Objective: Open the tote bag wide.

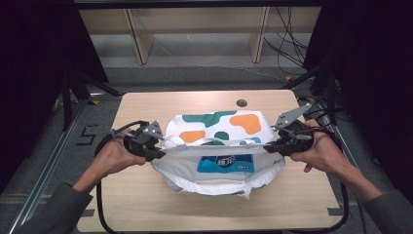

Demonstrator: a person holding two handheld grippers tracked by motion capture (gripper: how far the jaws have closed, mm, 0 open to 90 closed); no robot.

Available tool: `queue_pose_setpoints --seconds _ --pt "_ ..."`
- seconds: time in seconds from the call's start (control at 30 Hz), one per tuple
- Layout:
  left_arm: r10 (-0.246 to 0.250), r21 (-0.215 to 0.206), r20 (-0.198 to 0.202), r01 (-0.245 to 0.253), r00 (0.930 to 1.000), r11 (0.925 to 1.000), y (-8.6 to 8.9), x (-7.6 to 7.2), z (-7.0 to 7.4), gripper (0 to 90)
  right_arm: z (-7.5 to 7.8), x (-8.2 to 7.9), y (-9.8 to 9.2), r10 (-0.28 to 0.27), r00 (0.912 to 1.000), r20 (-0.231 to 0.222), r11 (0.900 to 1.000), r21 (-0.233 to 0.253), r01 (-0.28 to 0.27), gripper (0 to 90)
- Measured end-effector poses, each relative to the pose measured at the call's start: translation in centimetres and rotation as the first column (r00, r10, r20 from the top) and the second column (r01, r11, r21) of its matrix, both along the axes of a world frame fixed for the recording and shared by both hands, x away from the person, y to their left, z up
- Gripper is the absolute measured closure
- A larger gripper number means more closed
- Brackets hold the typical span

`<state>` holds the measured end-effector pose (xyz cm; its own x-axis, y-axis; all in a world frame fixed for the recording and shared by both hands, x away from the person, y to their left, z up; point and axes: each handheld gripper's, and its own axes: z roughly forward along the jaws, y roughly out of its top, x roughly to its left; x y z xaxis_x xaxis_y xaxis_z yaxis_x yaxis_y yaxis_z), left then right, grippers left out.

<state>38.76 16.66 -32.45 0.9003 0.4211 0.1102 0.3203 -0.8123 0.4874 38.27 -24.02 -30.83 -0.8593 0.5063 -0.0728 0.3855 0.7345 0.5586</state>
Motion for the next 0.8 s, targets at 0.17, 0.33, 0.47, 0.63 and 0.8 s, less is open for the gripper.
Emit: queue_pose_setpoints --seconds 0.17,0.33,0.47,0.63,0.8 --pt "0.046 -0.058 0.002 -0.046 0.9989 0.9973 0.3 0.9 2.8 87.2 3.1 0.1 0.1 -0.017 0.9987 0.049 1.0 0.025 0.016 88.4" --pt "0.04 -0.05 0.029 -0.039 0.9988 0.998 0.4 1.4 5.9 87.3 6.3 0.3 0.1 0.012 0.9931 0.116 1.0 -0.009 -0.011 88.5" --pt "0.037 -0.033 0.042 -0.036 0.9984 0.9988 0.0 1.3 7.7 87.4 8.2 0.2 0.1 -0.022 0.9914 0.129 1.0 0.012 0.02 88.5" --pt "0.043 -0.04 0.031 -0.042 0.9986 0.9983 -0.3 1.3 9.8 87.4 10.5 0.4 -0.4 -0.035 0.9864 0.161 0.999 0.019 0.033 88.5" --pt "0.032 -0.032 0.06 -0.03 0.9977 0.999 -0.8 1.0 11.6 87.4 11.4 0.5 -0.7 -0.038 0.9812 0.189 0.999 0.023 0.034 88.6"
